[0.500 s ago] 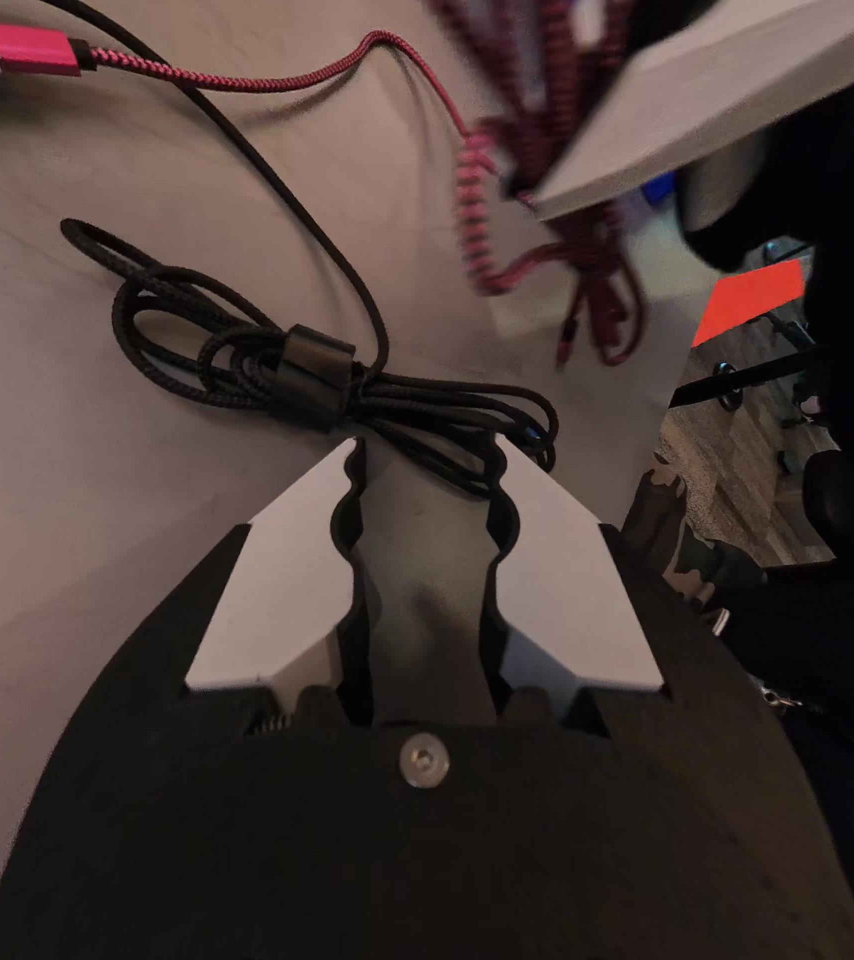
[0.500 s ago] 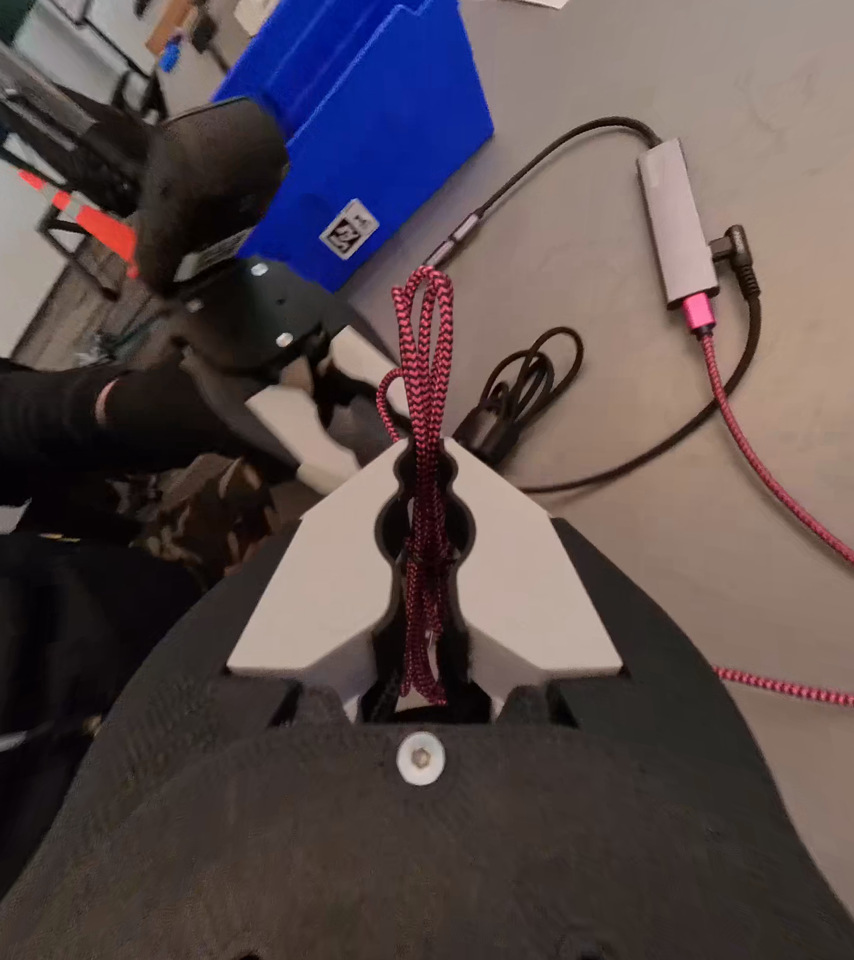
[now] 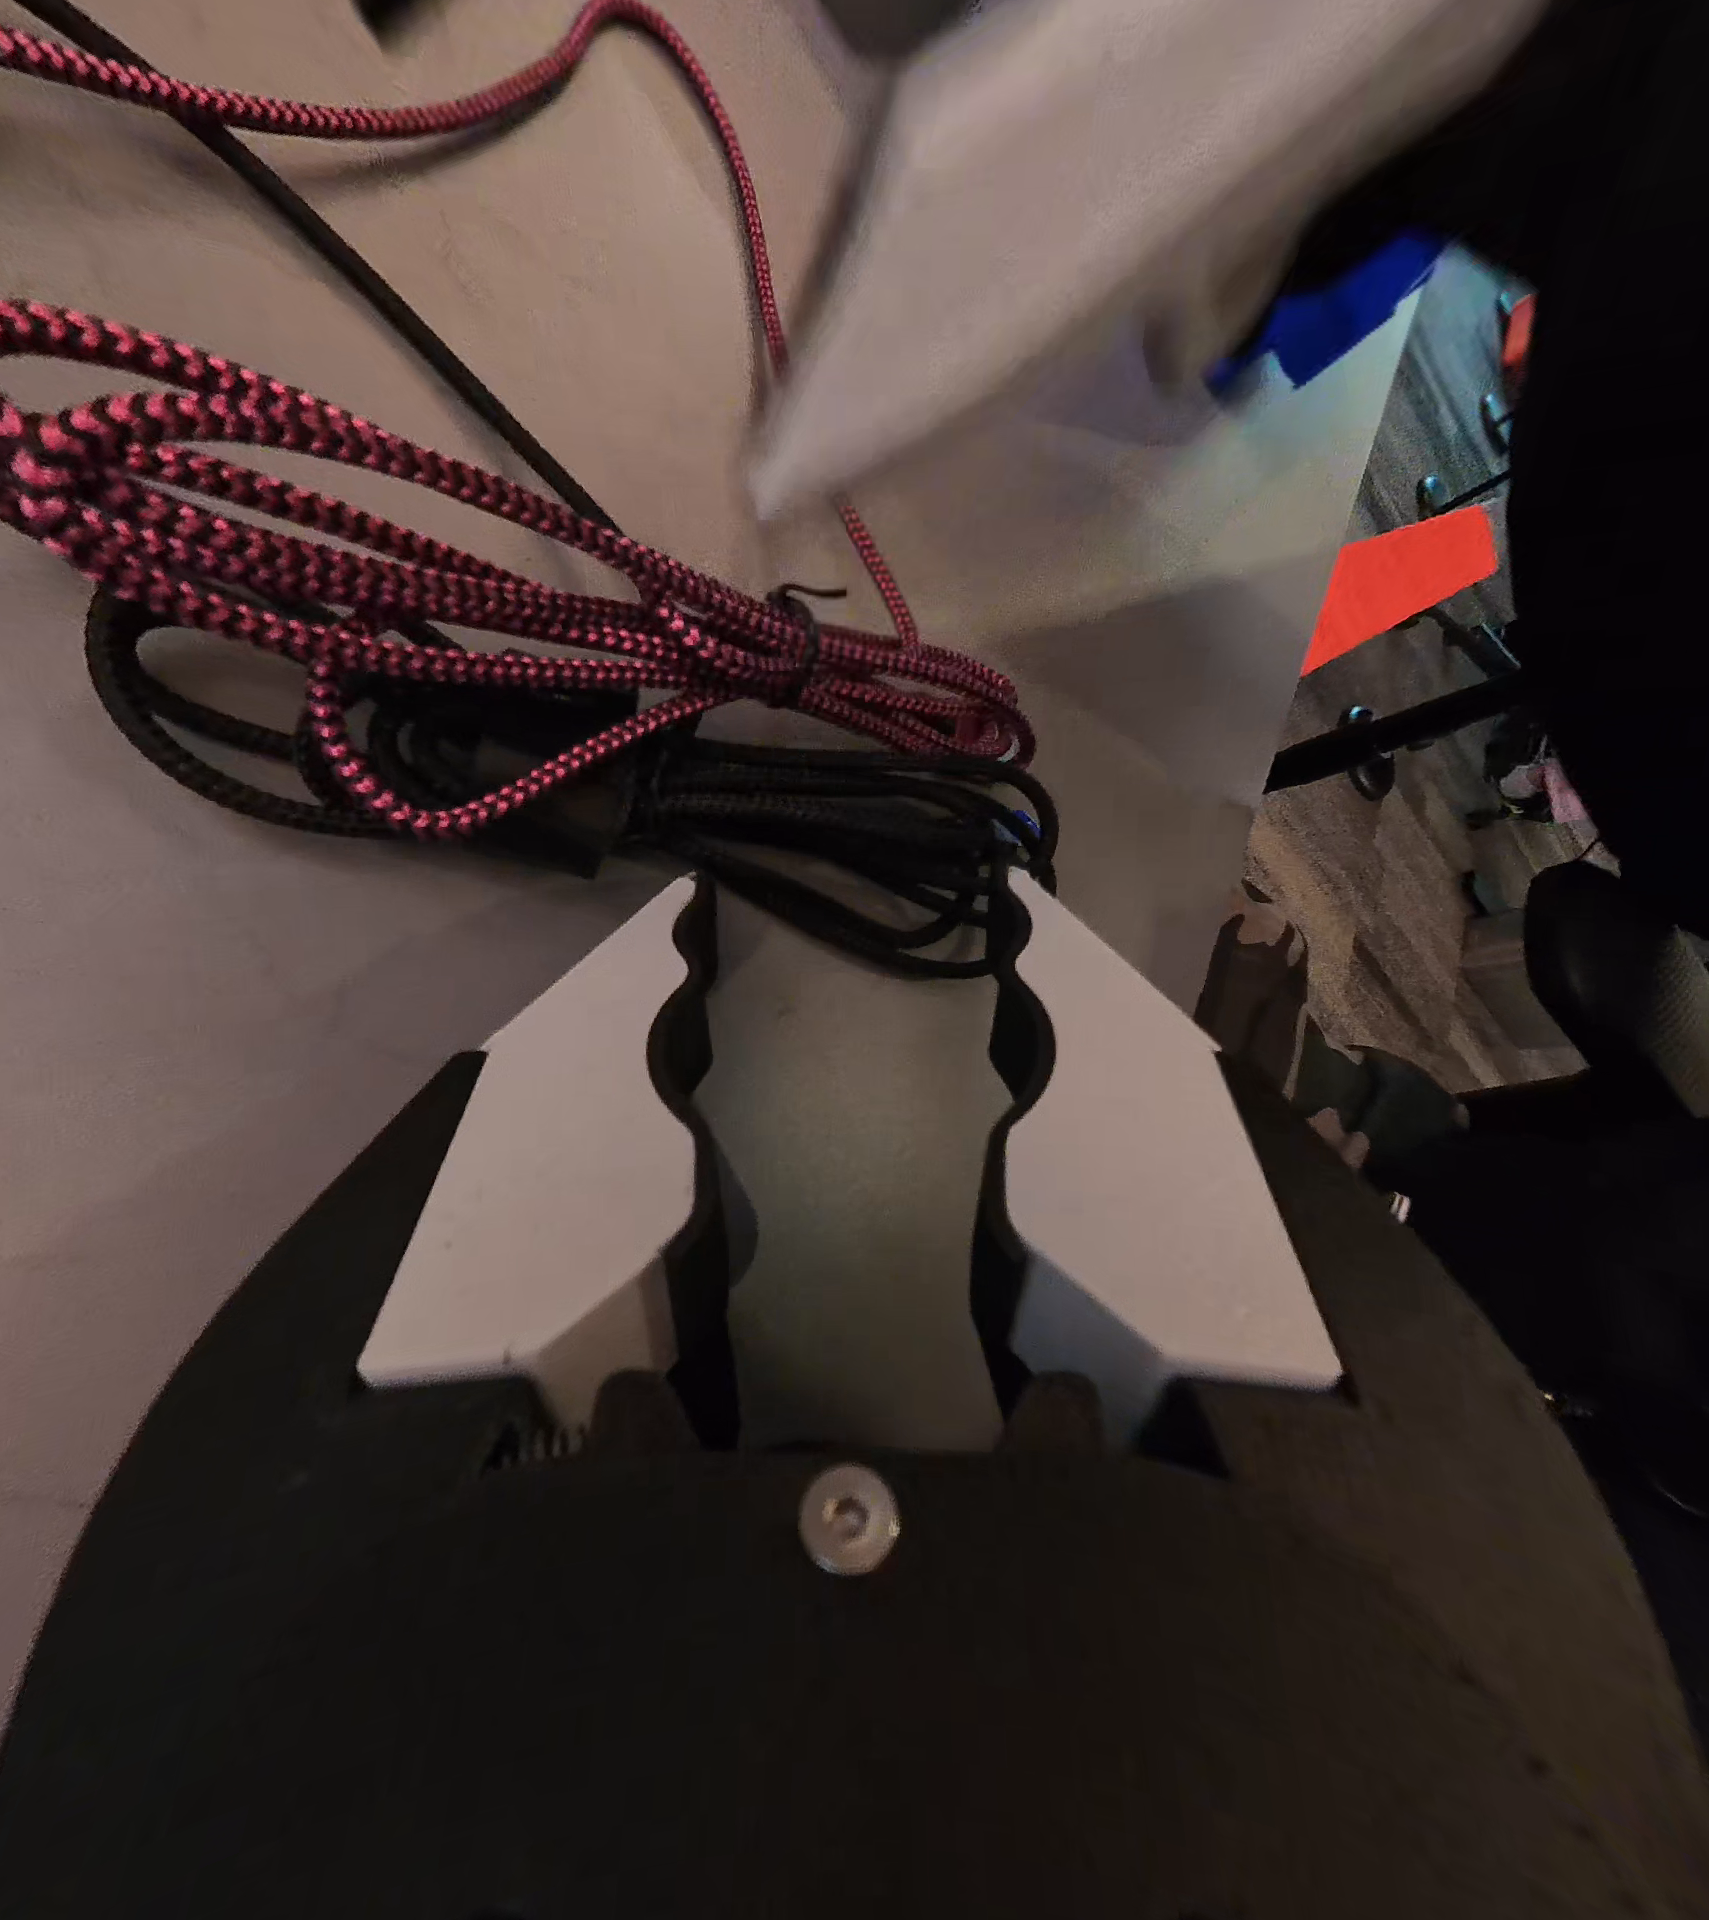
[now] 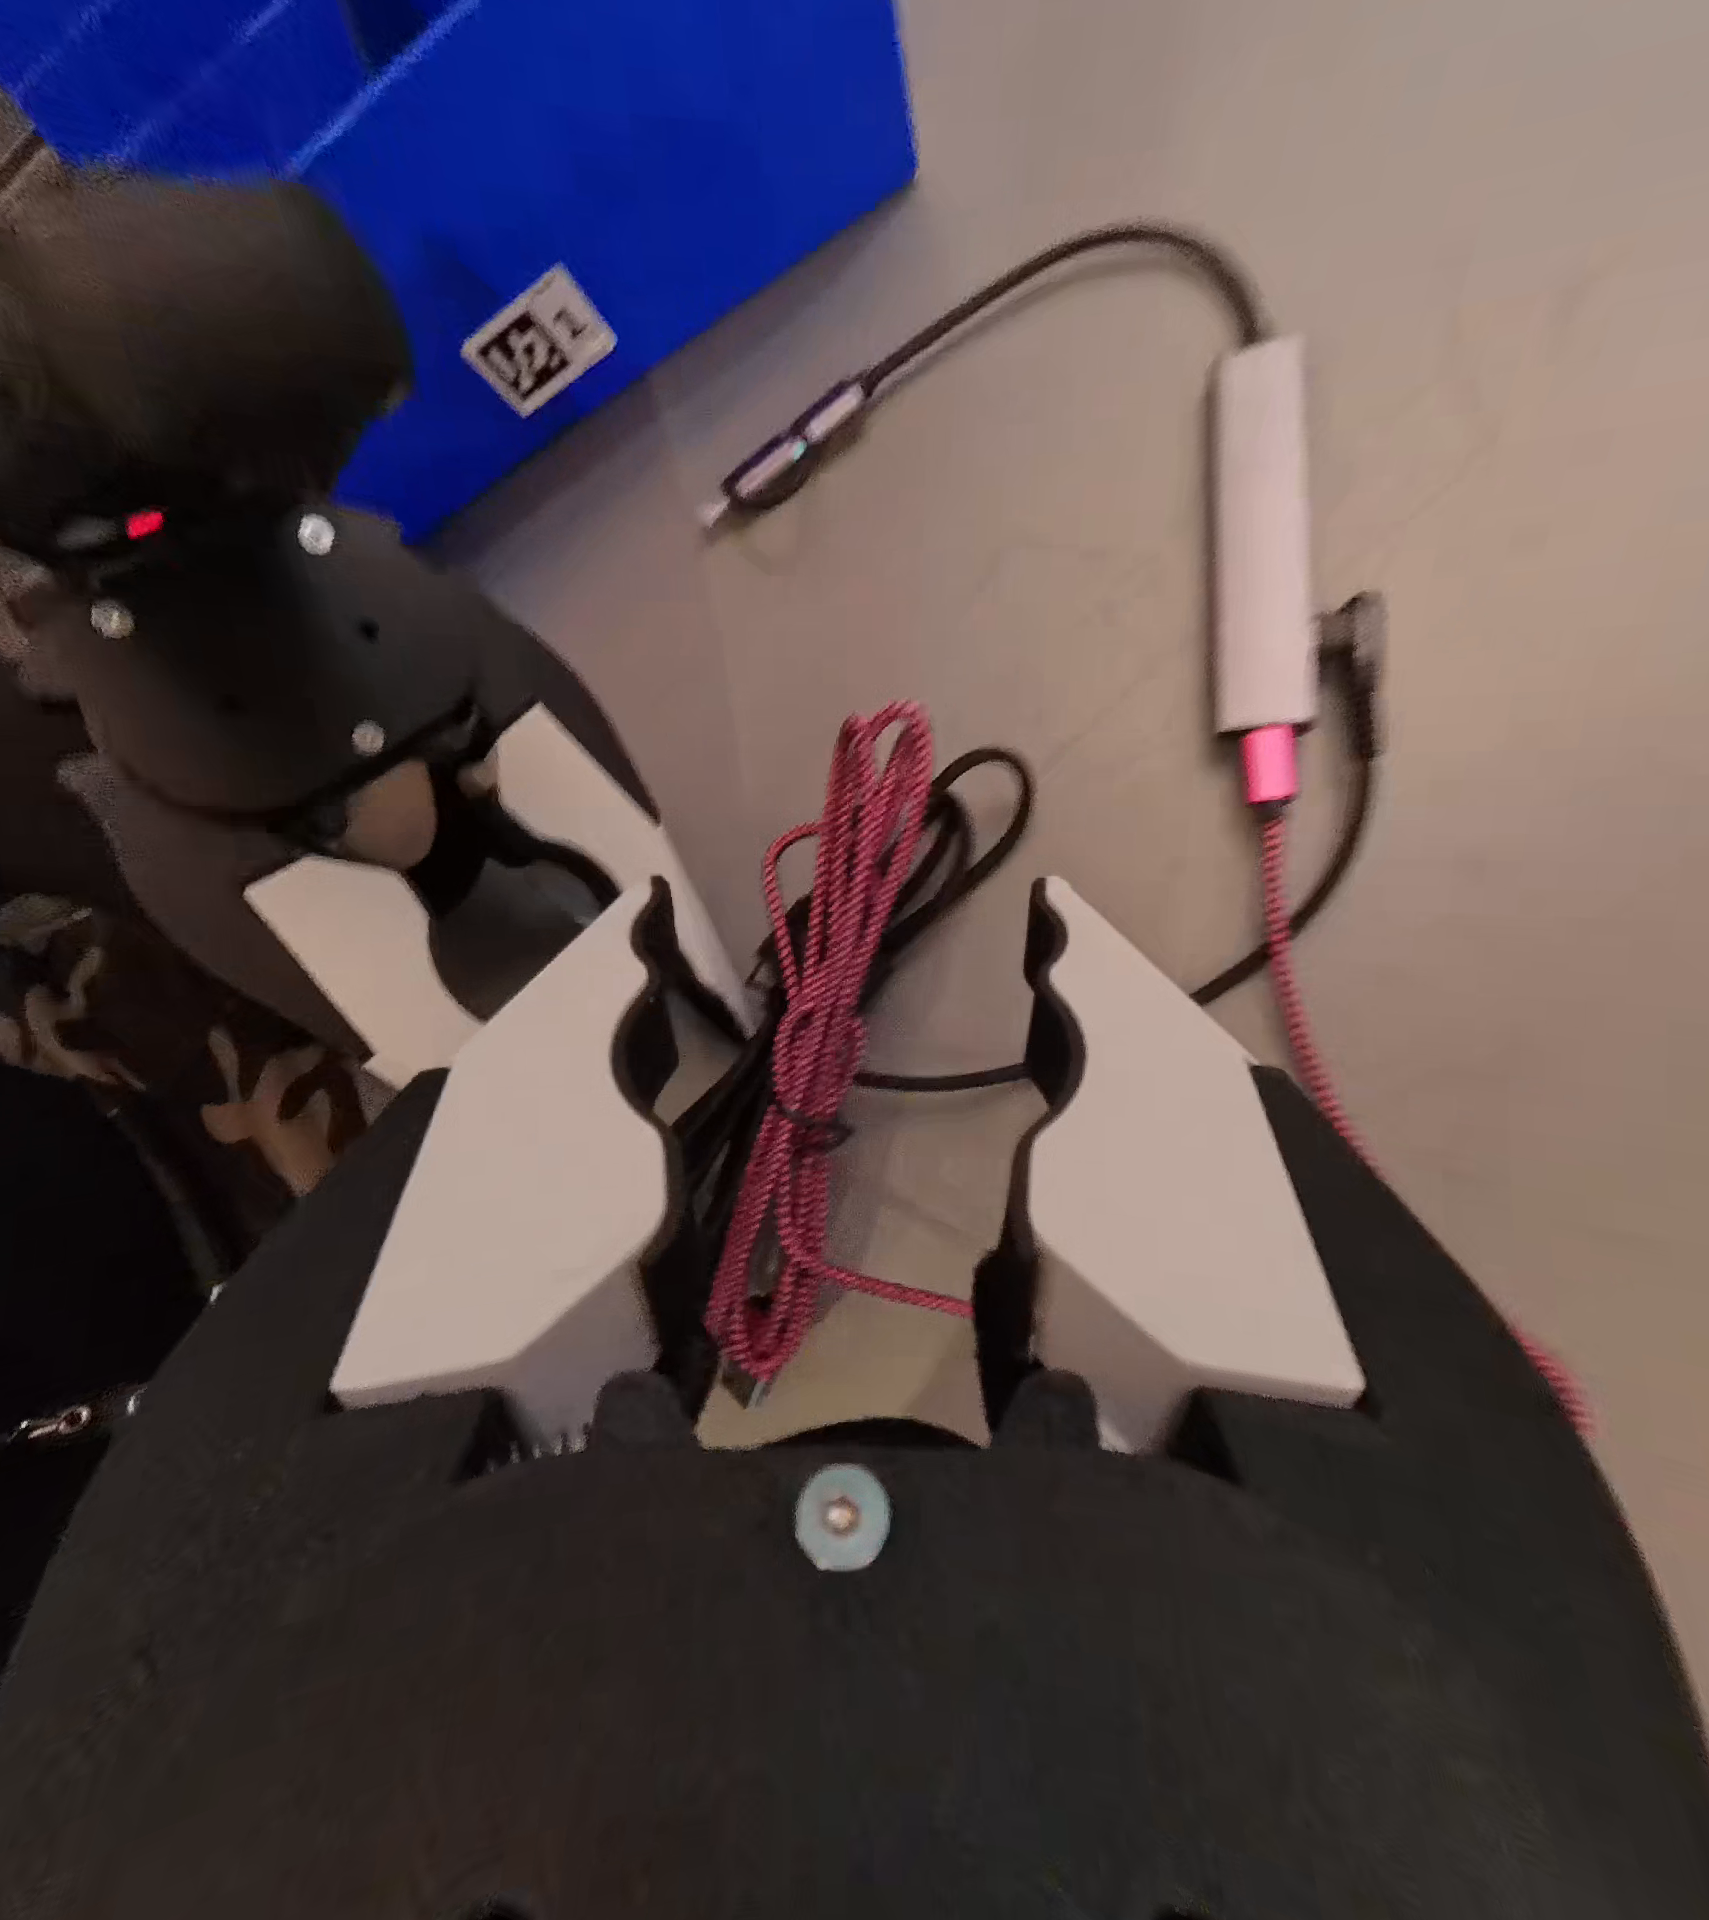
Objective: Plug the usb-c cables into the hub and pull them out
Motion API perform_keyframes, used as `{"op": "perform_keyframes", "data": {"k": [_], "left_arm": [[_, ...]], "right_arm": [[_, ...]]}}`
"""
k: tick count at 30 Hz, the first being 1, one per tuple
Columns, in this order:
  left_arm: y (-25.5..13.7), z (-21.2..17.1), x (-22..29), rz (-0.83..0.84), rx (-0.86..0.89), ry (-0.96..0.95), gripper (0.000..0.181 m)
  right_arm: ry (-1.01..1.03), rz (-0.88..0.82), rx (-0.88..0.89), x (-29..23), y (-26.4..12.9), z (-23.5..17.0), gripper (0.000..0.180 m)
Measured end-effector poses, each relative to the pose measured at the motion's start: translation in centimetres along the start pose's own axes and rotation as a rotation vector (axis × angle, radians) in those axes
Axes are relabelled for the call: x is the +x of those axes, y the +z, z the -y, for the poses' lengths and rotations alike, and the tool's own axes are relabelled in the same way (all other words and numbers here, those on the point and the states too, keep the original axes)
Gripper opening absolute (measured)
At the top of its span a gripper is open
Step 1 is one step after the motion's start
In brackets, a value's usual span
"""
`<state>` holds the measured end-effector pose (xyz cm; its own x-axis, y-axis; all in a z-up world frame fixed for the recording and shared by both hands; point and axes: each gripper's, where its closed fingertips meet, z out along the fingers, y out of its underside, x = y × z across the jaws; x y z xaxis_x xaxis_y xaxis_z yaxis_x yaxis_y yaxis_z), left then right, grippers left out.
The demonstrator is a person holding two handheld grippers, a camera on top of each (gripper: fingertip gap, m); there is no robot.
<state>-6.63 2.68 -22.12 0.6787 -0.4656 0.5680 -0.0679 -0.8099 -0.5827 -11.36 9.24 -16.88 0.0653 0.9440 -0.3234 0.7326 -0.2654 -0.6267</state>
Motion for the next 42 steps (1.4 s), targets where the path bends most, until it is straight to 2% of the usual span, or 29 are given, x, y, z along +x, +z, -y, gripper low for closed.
{"op": "perform_keyframes", "data": {"k": [3,6,10,13,14,15,20,25,32,34,36,39,42], "left_arm": [[-0.2,0.3,-0.2,0.020,0.013,0.009,0.050],[-0.2,0.4,-0.1,0.020,0.013,0.007,0.051],[0.0,0.3,0.0,0.023,0.006,0.015,0.051],[-0.2,0.5,0.0,0.018,0.016,0.013,0.051],[-0.2,0.5,-0.1,0.017,0.015,0.012,0.051],[-0.3,0.4,-0.1,0.017,0.016,0.014,0.051],[-0.1,0.1,-0.1,0.002,0.013,0.010,0.052],[-0.9,0.5,-0.7,0.025,0.045,0.016,0.053],[-4.6,4.1,-0.2,0.061,0.231,0.067,0.051],[-6.4,5.3,-0.1,0.130,0.289,0.130,0.050],[-8.8,6.6,-1.2,0.300,0.311,0.214,0.054],[-15.0,10.0,-2.8,0.540,0.474,0.239,0.057],[-16.6,10.9,-4.5,0.576,0.439,0.169,0.069]], "right_arm": [[-0.078,-0.098,0.016,3.2,-0.3,3.0,0.051],[-0.166,-0.195,-0.074,6.7,2.3,5.0,0.049],[-0.174,-0.181,-0.210,8.8,7.3,6.1,0.048],[-0.191,-0.218,-0.360,10.4,9.5,5.0,0.044],[-0.195,-0.220,-0.373,10.6,9.9,4.9,0.037],[-0.211,-0.201,-0.366,10.4,10.2,5.0,0.020],[-0.199,-0.127,-0.309,9.7,10.4,5.3,0.019],[-0.179,-0.033,-0.120,8.5,8.8,6.7,0.019],[-0.157,0.092,0.121,6.8,3.5,8.7,0.019],[-0.156,0.134,0.160,6.3,2.3,8.8,0.019],[-0.191,0.182,0.198,5.4,1.2,8.9,0.019],[-0.234,0.213,0.233,4.9,0.0,8.9,0.019],[-0.271,0.245,0.249,4.2,-0.5,8.8,0.019]]}}
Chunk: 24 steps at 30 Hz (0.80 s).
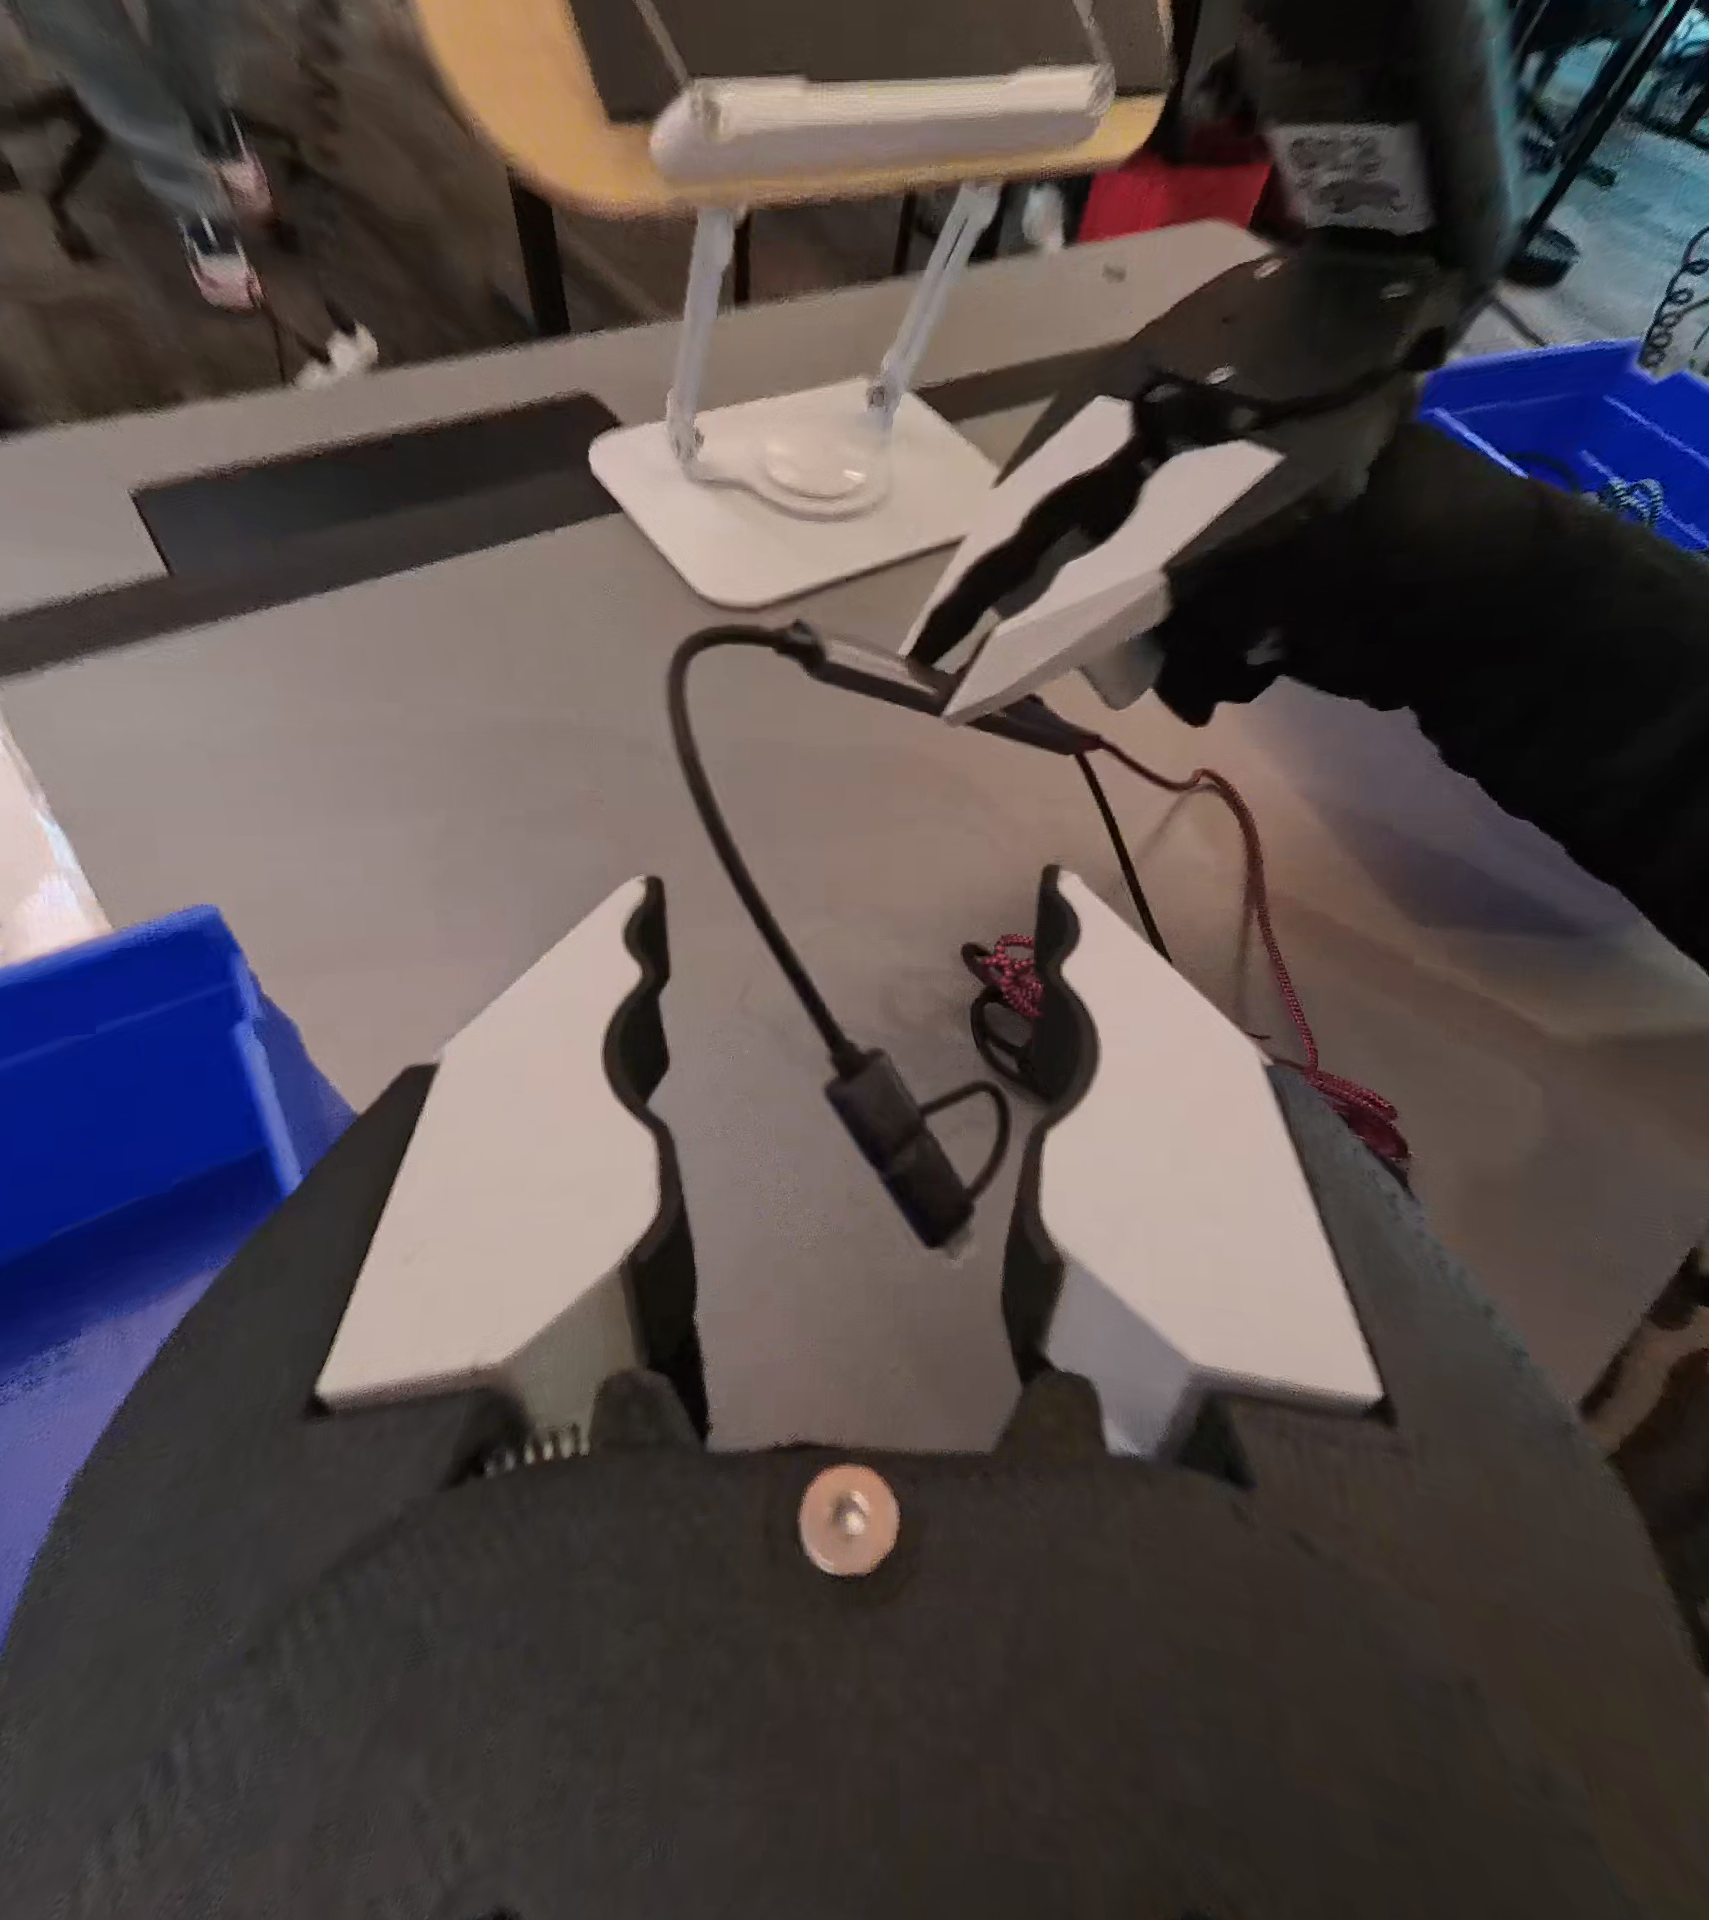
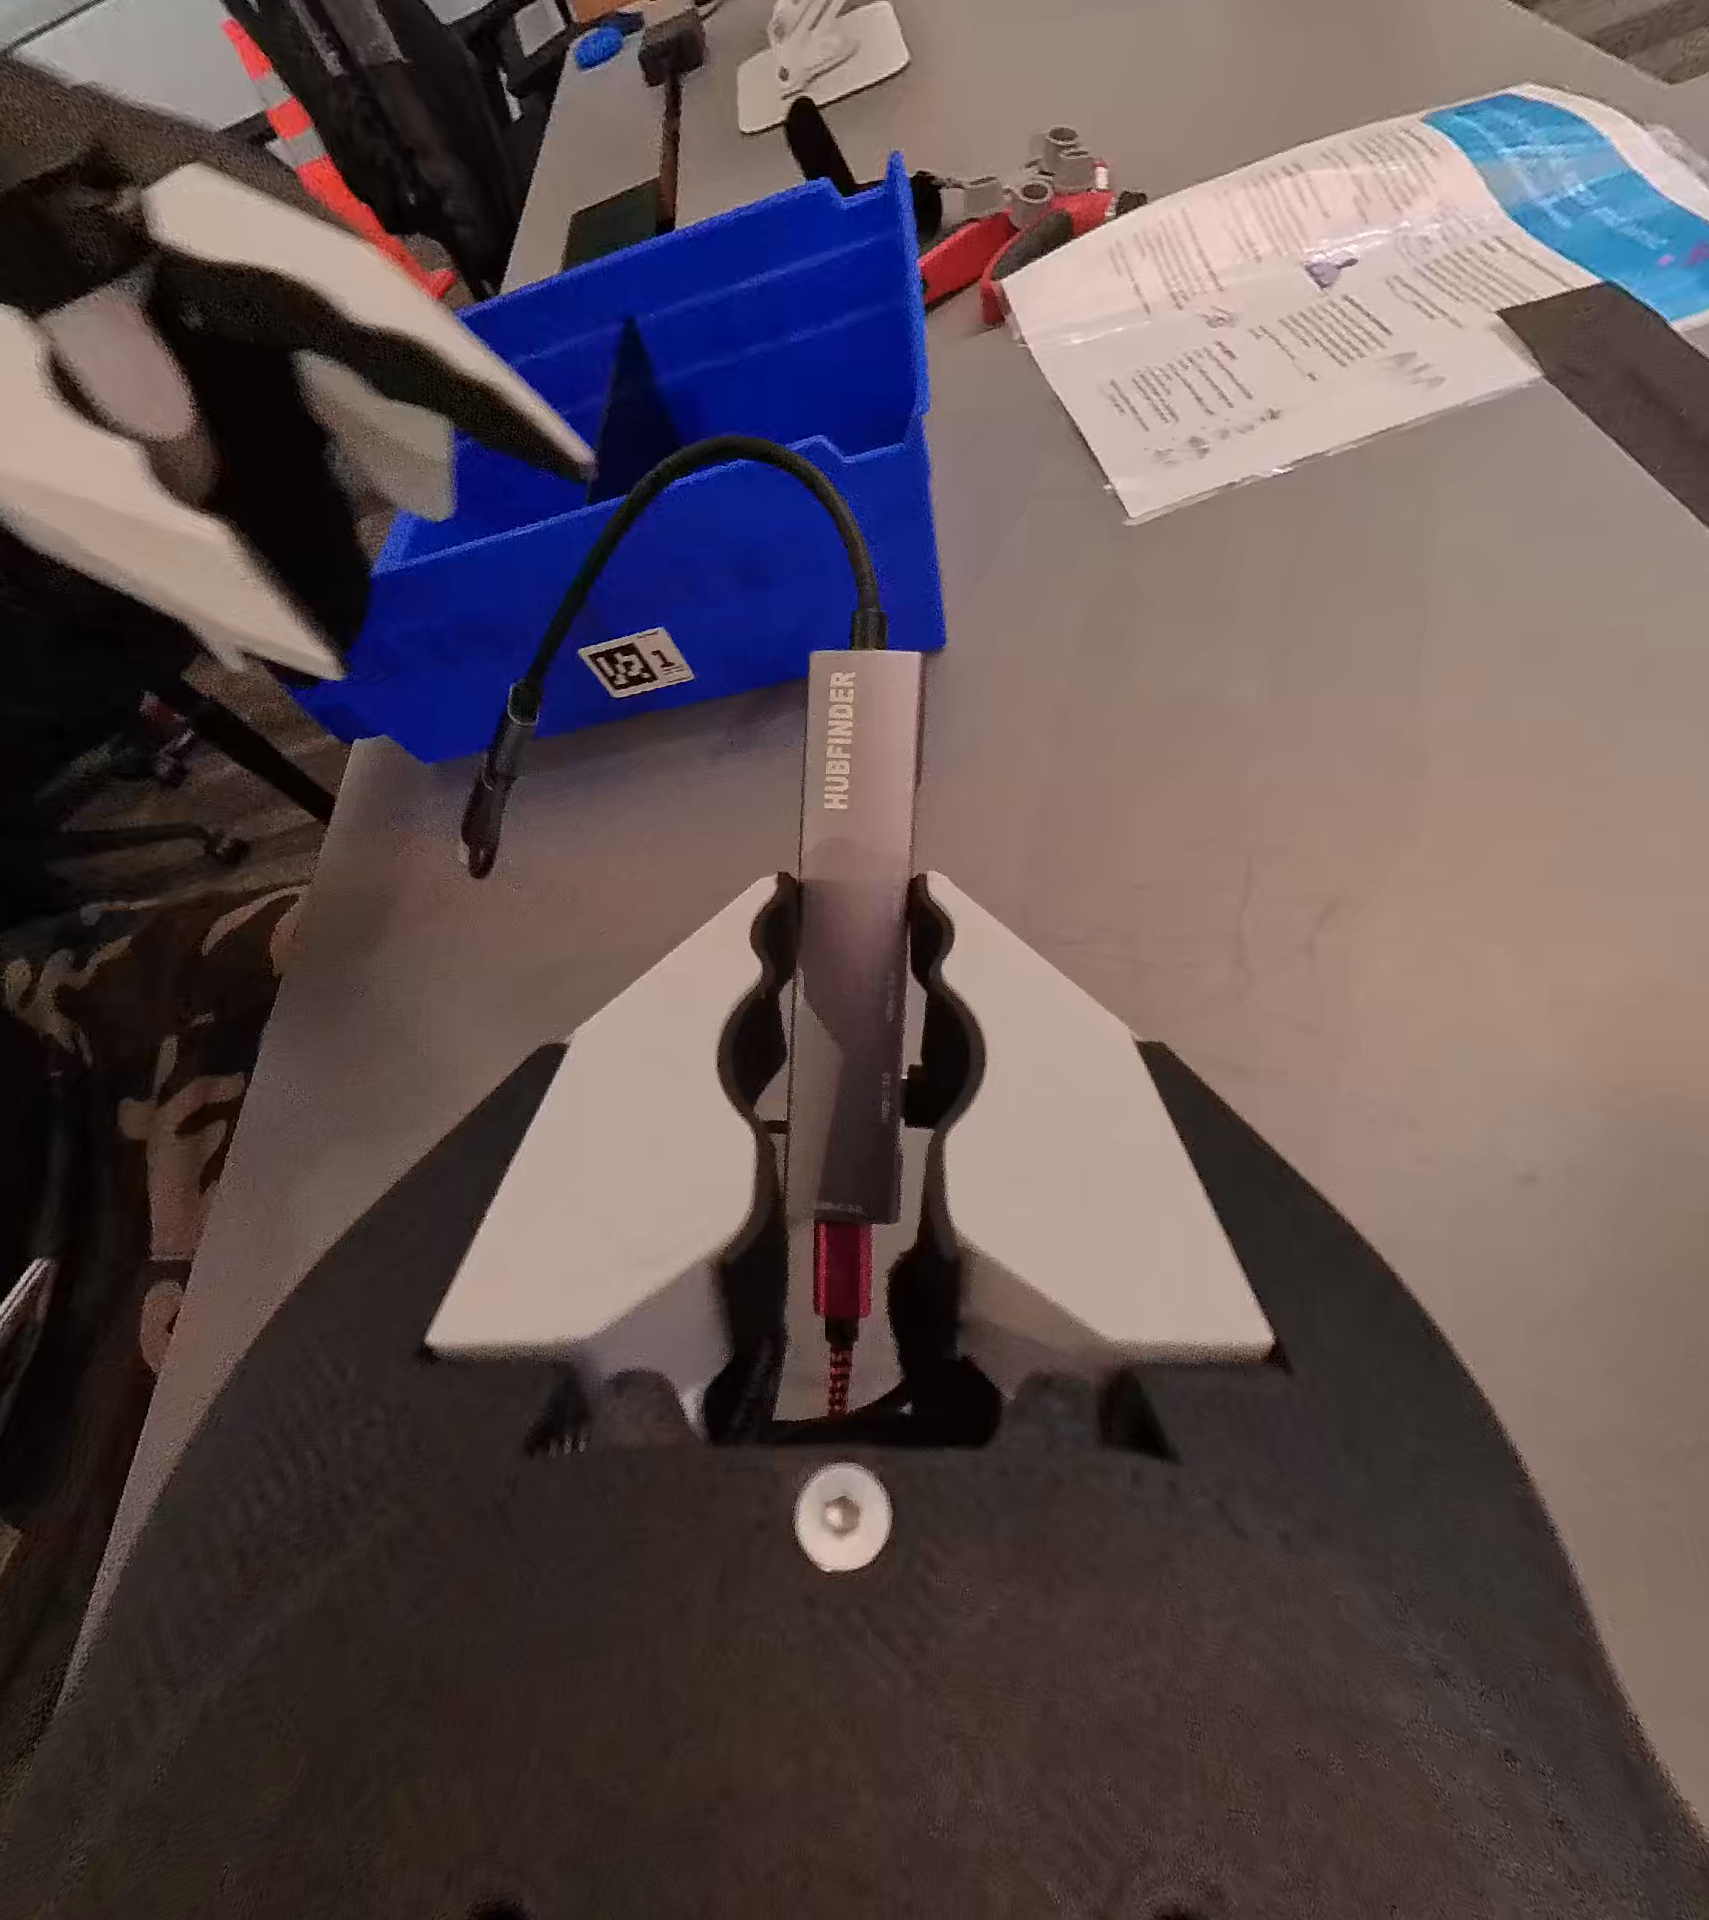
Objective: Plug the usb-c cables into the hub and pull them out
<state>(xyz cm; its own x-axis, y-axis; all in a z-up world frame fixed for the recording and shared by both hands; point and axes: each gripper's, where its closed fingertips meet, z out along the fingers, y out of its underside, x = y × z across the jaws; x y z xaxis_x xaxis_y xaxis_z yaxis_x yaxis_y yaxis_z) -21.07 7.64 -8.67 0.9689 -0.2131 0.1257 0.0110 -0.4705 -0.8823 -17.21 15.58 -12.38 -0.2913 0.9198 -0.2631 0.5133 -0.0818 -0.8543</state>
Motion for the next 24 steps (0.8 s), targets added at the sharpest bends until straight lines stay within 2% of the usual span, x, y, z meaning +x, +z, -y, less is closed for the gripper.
{"op": "perform_keyframes", "data": {"k": [2,5,6,7,10,11,12,14,17,22,24], "left_arm": [[1.4,-1.1,-0.2,-0.071,-0.078,-0.115,0.071],[2.9,-1.3,0.8,-0.292,-0.075,-0.400,0.037],[3.0,-1.0,1.1,-0.358,-0.055,-0.463,0.015],[3.1,-0.9,0.9,-0.377,-0.037,-0.499,0.000],[3.2,0.3,-0.6,-0.302,0.004,-0.442,0.000],[3.2,0.8,-0.5,-0.285,-0.001,-0.396,0.000],[3.2,1.4,-0.5,-0.262,-0.003,-0.349,0.000],[3.4,2.2,-0.5,-0.230,-0.020,-0.267,0.000],[3.4,3.5,-0.4,-0.224,-0.024,-0.193,0.000],[3.6,5.1,-0.2,-0.187,-0.052,-0.048,0.000],[3.5,5.6,-0.1,-0.175,-0.056,0.000,0.000]], "right_arm": [[-0.027,0.011,0.000,-0.5,0.1,0.0,0.019],[-0.057,0.020,-0.010,-1.2,0.3,-0.1,0.019],[-0.065,0.020,-0.009,-1.4,0.2,-0.1,0.019],[-0.069,0.022,-0.006,-1.5,0.2,-0.1,0.019],[-0.061,0.009,0.002,-1.4,0.1,-0.2,0.019],[-0.046,0.007,0.002,-1.3,0.0,-0.3,0.026],[-0.021,-0.027,0.001,-0.8,-0.2,-0.2,0.044],[0.013,-0.100,0.004,0.0,-1.2,0.0,0.056],[0.027,-0.153,-0.027,-0.9,-3.1,-0.5,0.047],[0.093,-0.105,-0.192,-5.2,-3.9,-4.9,0.042],[0.085,-0.222,-0.241,-5.0,-4.1,-6.5,0.069]]}}
